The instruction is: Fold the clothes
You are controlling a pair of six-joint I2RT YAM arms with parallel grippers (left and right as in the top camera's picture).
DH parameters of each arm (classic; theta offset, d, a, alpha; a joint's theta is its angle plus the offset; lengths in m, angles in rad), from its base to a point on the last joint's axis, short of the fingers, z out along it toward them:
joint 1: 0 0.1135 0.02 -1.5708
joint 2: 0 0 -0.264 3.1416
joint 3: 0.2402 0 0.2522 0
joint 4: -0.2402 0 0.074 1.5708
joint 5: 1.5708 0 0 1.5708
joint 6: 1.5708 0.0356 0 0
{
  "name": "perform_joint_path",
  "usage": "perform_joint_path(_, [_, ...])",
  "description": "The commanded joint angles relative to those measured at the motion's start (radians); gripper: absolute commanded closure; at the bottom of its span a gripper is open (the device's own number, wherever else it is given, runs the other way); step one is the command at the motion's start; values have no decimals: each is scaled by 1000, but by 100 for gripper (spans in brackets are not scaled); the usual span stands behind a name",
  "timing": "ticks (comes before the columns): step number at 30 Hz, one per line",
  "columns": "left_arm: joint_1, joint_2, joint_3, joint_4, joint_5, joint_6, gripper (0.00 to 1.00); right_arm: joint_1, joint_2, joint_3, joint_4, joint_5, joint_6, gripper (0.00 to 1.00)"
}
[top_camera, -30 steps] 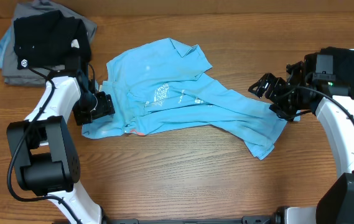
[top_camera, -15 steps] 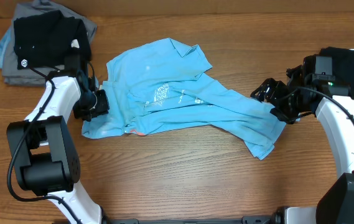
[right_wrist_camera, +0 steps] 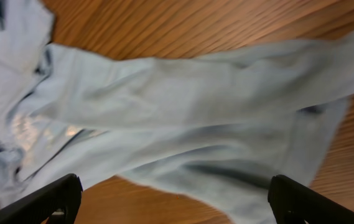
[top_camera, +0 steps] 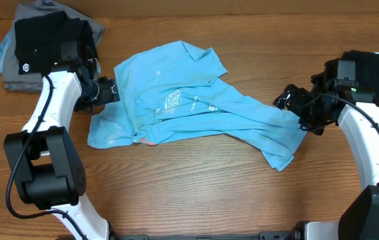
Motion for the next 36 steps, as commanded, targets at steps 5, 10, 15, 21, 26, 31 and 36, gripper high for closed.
perform_joint_path(5, [10,24,11,25,54,32,0,-54,0,7,-31,244,83,0])
perform_joint_path(10, [10,24,10,58,152,32,0,-114,0,7,-75,245,117,0])
perform_joint_path(15, [10,24,10,127,158,39,5,-114,0,7,-149,146,84,0])
perform_joint_path(21, [10,24,10,153,158,39,6,-43,0,5,-266,117,45,0])
perform_joint_path(26, [7,24,10,163,185,49,8,27,0,-25,-267,119,46,0])
perform_joint_path(31, [-18,24,10,189,208,81,6,72,0,-96,-213,108,54,0])
perform_joint_path(36, [-29,24,10,220,153,80,6,86,0,-162,-159,21,53,0])
